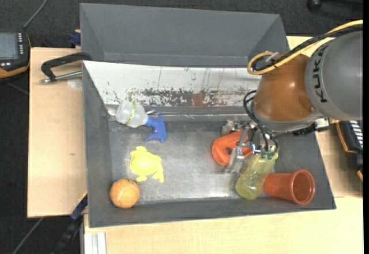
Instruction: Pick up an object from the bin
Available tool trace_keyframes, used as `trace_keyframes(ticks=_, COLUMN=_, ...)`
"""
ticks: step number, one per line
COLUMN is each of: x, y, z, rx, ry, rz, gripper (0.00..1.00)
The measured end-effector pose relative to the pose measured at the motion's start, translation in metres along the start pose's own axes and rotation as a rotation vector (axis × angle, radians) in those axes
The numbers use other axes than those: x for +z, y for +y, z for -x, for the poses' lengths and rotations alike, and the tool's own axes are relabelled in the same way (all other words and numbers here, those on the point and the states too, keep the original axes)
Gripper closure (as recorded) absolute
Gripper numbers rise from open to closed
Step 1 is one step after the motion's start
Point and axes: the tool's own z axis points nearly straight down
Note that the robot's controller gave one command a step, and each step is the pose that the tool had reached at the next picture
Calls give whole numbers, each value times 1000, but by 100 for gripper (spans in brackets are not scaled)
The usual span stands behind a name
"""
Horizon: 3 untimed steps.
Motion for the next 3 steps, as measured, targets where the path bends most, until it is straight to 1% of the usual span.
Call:
trace_keyframes(ticks=1, x=3, y=-4, z=0, rx=29, ry=-1, rz=-4, gripper=0)
trace_keyframes(ticks=2, x=4, y=3, z=-6, rx=32, ry=-3, rz=2, gripper=100)
trace_keyframes(ticks=3, x=4, y=3, z=-6, rx=32, ry=-3, rz=2, gripper=100)
